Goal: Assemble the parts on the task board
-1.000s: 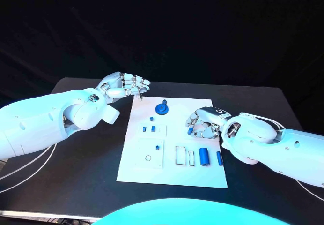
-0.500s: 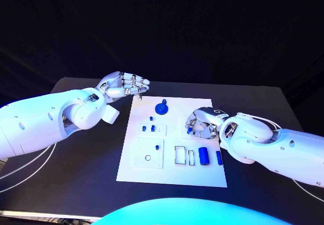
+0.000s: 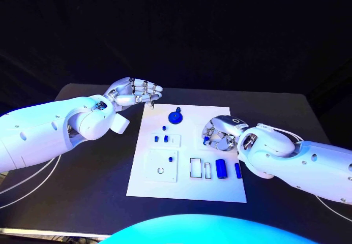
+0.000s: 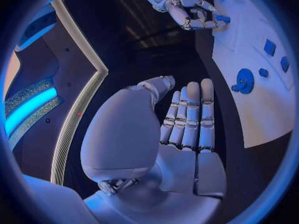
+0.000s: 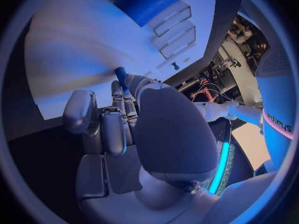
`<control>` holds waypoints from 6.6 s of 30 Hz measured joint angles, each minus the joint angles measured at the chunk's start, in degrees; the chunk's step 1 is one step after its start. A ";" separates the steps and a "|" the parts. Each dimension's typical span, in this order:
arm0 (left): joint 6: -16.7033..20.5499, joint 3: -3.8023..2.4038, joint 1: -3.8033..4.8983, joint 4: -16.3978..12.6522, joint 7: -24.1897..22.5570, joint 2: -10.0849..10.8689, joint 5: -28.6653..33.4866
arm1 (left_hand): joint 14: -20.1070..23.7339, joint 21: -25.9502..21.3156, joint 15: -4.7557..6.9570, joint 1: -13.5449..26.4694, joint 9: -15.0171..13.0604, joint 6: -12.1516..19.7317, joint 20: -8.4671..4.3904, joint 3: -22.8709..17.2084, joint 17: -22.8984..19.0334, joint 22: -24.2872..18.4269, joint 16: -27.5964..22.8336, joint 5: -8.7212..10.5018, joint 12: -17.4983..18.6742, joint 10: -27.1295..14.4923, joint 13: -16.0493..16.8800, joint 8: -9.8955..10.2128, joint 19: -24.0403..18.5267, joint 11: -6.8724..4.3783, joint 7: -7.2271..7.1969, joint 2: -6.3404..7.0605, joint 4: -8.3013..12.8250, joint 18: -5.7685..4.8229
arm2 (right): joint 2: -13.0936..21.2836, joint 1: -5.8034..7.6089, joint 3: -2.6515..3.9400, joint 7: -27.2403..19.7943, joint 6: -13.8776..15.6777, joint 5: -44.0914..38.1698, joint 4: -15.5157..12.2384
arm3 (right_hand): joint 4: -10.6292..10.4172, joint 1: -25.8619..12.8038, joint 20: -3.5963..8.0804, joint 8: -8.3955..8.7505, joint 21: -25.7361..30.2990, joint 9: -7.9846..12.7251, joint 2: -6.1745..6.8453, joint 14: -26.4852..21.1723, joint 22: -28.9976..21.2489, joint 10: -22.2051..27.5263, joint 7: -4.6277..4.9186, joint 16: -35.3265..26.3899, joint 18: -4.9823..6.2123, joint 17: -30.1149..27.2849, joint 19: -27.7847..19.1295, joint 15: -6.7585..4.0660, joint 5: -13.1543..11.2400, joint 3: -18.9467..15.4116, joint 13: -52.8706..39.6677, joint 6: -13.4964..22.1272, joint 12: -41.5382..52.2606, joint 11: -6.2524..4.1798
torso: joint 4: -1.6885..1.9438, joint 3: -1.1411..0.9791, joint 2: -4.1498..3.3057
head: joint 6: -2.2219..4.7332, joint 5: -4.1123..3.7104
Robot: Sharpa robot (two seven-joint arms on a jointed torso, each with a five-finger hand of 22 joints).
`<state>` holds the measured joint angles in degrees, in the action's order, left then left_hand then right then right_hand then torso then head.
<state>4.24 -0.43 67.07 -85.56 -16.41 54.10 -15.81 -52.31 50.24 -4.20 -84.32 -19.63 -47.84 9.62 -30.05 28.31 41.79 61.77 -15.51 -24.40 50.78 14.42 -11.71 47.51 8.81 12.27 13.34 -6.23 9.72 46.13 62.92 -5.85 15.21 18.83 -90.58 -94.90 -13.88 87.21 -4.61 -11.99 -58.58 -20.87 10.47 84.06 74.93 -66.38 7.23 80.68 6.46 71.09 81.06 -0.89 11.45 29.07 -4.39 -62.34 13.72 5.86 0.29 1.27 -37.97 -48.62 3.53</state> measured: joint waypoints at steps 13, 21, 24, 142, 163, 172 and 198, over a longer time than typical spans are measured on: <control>-0.14 0.00 0.00 0.28 0.09 -0.05 0.00 | 0.00 0.01 0.00 0.00 0.00 0.00 0.00 0.00 0.01 0.00 0.00 0.00 -0.22 0.00 0.01 0.00 0.00 0.00 0.00 0.00 0.00 0.00 | 2.27 0.98 0.51 0.34 3.97 0.39 -2.96 | 2.18 -1.44 0.20 -0.23 -0.55 0.00 0.09 -0.13 -0.01 -1.49 -0.28 0.00 -0.76 0.08 0.20 -0.26 0.00 2.50 -0.10 0.17 -1.15 -0.15 | -0.02 0.01 0.07 | -0.01 -0.04; -0.19 0.00 -0.01 0.34 0.11 -0.19 0.03 | 0.00 0.01 0.00 0.00 0.00 0.00 0.00 0.00 0.01 0.01 0.00 0.00 -0.22 0.00 0.01 0.00 0.00 0.00 0.00 0.00 0.00 -0.01 | 3.07 1.84 0.90 -0.96 7.77 2.63 -7.24 | 2.73 -1.44 0.20 -0.24 -0.78 0.00 0.09 -0.13 -0.01 -1.52 -0.41 0.00 -0.76 0.06 0.19 -0.26 -0.01 3.05 -0.13 0.26 -1.46 -0.18 | 0.01 0.01 0.07 | 0.05 0.17; -0.21 0.00 -0.02 0.34 0.11 -0.22 0.04 | 0.00 0.01 0.00 0.00 0.00 0.00 0.00 0.00 0.01 0.01 0.00 0.00 -0.22 0.00 0.01 0.00 0.00 0.00 0.00 0.00 0.00 0.00 | 1.96 1.56 0.92 -1.64 8.58 3.47 -8.22 | 2.98 -1.74 0.20 -1.25 -0.78 0.00 0.39 -0.13 -0.01 -1.59 -0.50 0.00 -0.76 0.06 0.19 -0.26 -0.02 3.30 -0.13 0.35 -1.48 -0.24 | 0.01 0.01 0.07 | -0.01 0.36; -1.20 0.11 -0.12 0.82 0.67 -0.93 0.56 | 0.00 -0.21 0.00 0.00 0.05 0.21 0.00 0.16 -0.01 -0.18 -0.39 0.00 -0.40 -0.20 -0.17 0.00 0.00 -0.21 -0.21 0.00 0.16 0.00 | 1.21 -2.17 -0.19 -6.21 11.82 8.81 -10.79 | -2.74 0.92 -2.18 4.73 17.50 -1.30 -1.35 -0.27 0.02 10.46 2.94 -2.11 1.50 -7.16 -2.73 1.95 0.52 -21.71 -2.19 8.94 13.92 0.74 | -0.13 0.01 0.14 | 0.20 0.18; -1.18 0.48 -0.33 0.34 0.58 -0.49 0.60 | 0.00 -0.21 0.00 0.01 0.07 0.21 0.00 0.16 0.00 -0.18 -0.39 0.00 -0.61 -0.20 -0.18 0.00 0.00 -0.21 -0.21 -0.01 0.16 -0.01 | 18.34 -1.43 -0.59 2.75 5.53 24.73 -16.25 | -3.03 -14.12 0.83 -12.55 -3.49 -6.97 -2.78 -0.03 0.02 -15.32 -1.24 6.56 -1.20 3.86 2.67 -1.19 0.17 -30.45 -70.49 10.43 68.73 -4.33 | -0.77 0.17 0.83 | 0.14 -2.96; -1.18 0.56 -0.35 0.06 0.55 -0.23 0.62 | 0.00 -0.21 0.00 0.23 0.11 0.21 0.00 0.16 0.00 -0.23 -0.39 0.00 -0.67 -0.20 -0.23 0.00 0.00 -0.21 -0.21 -0.23 0.16 -0.01 | 17.36 -3.64 -0.70 8.35 3.59 21.00 -16.48 | -3.12 -17.32 1.02 -13.74 -6.38 -6.78 -2.40 -0.03 0.02 -16.50 -1.42 7.48 -2.08 3.86 2.86 -1.19 0.17 -32.68 -70.56 10.25 69.80 -4.70 | -0.55 0.31 0.84 | -0.07 -3.16; -1.63 0.60 -0.38 -0.17 0.56 0.10 0.69 | 0.00 -0.21 0.00 0.23 0.10 0.21 0.00 0.16 0.00 -0.28 -0.39 0.00 -0.67 -0.41 -0.27 0.00 0.00 0.00 -0.21 -0.23 0.16 -0.01 | 11.63 -6.27 -0.54 15.37 0.01 14.21 -11.91 | -3.13 -19.14 1.02 -15.51 -7.65 -6.92 -2.87 -0.03 0.00 -17.25 -1.88 7.99 -2.08 3.84 2.85 -1.59 0.17 -33.79 -70.54 9.67 70.98 -4.63 | 0.65 0.77 0.59 | -0.23 -4.02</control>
<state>2.61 0.17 66.69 -85.73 -15.85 54.20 -15.11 -52.32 50.04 -4.20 -84.09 -19.52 -47.63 9.61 -29.89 28.32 41.52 61.37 -15.51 -25.07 50.38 14.15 -11.71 47.50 8.81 12.06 13.11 -6.08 9.71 57.76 56.65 -6.38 30.58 18.84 -76.37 -106.81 -17.01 68.07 -3.60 -27.50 -66.24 -27.79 7.60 84.03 74.93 -83.63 5.35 88.67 4.38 74.93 83.92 -2.48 11.63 -4.73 -74.93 -52.67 84.69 1.23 0.94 2.04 -37.39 -48.85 -0.49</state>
